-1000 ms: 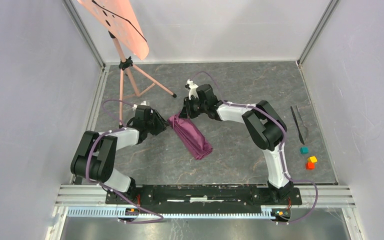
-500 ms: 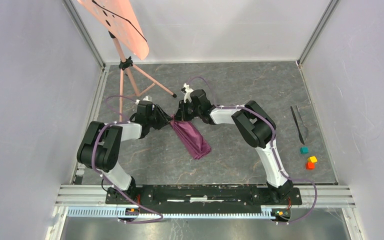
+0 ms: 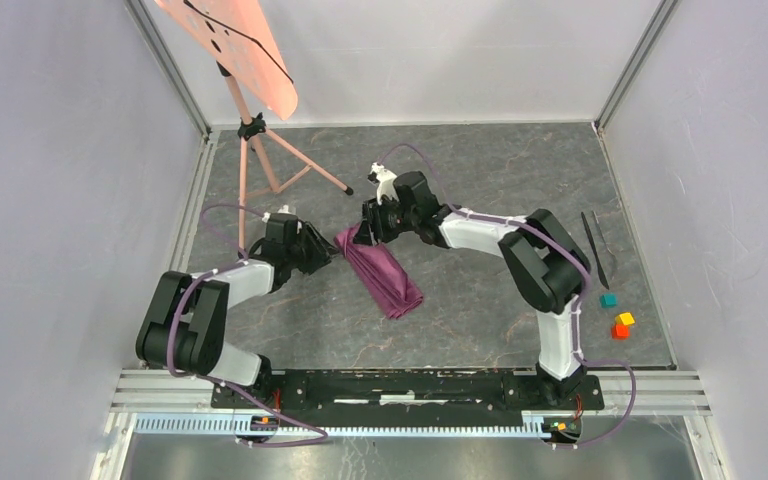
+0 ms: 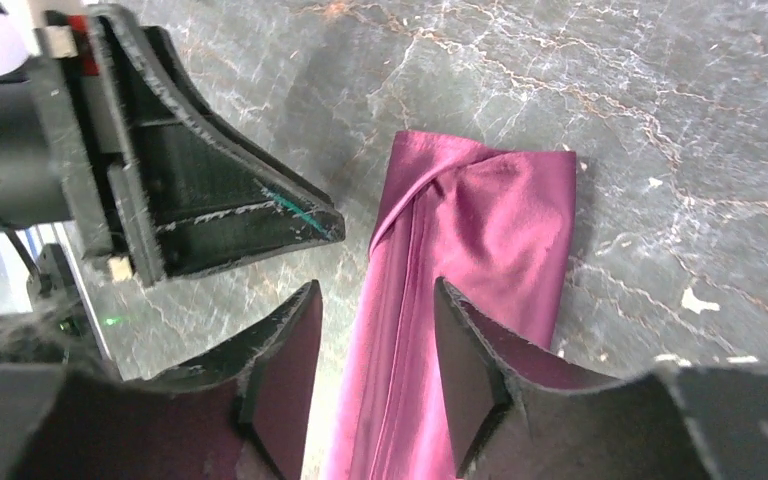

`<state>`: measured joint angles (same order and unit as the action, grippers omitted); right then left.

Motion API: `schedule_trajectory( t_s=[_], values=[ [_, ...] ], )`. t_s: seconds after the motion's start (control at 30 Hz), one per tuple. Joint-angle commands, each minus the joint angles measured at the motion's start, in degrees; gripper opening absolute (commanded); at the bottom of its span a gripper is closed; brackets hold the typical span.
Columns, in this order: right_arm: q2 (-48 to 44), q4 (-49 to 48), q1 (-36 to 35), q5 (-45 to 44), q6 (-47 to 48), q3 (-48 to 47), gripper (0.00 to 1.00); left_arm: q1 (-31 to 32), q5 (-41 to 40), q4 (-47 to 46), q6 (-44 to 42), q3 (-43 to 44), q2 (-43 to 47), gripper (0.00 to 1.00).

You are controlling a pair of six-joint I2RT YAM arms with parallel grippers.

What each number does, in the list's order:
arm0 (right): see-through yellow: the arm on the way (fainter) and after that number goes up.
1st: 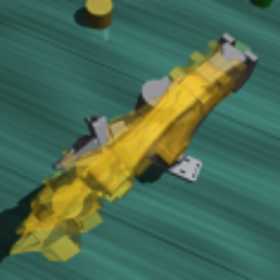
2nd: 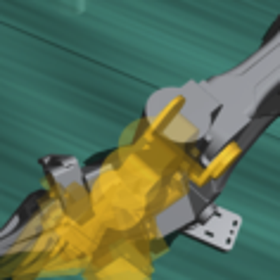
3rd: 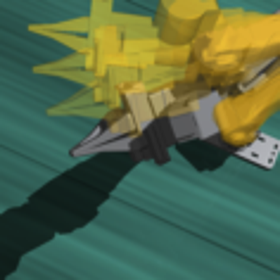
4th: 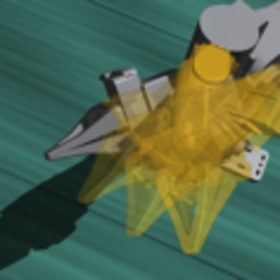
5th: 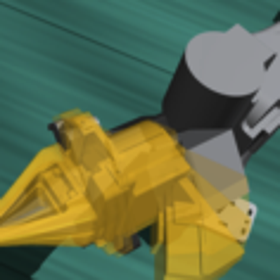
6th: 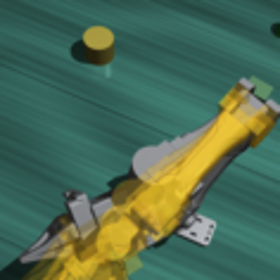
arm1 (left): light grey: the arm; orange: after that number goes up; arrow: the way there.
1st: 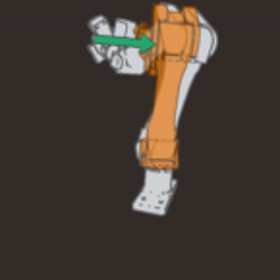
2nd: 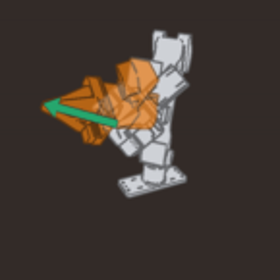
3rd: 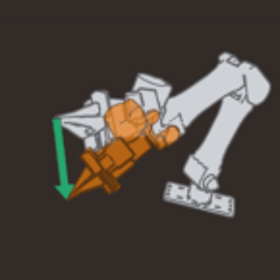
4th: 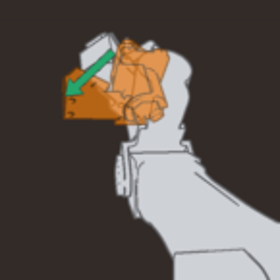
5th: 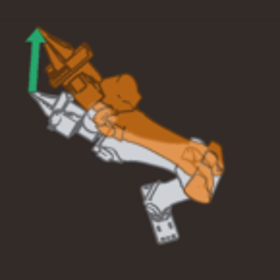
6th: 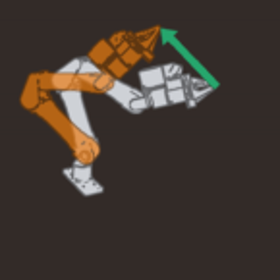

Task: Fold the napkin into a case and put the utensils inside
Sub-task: Stuff the top corner of the smaller-rectangle-folded napkin into the folded napkin.

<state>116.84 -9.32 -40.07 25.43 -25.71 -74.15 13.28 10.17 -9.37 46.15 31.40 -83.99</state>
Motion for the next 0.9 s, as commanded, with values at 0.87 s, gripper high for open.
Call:
schedule_trajectory(
  t_s=[0.87],
  values=[
    [-2.02, 19.23, -10.19, -18.61, 24.96, -2.14, 0.45, 3.98, 10.10, -10.55, 17.38, -7.76, -6.10, 0.40]
  ],
)
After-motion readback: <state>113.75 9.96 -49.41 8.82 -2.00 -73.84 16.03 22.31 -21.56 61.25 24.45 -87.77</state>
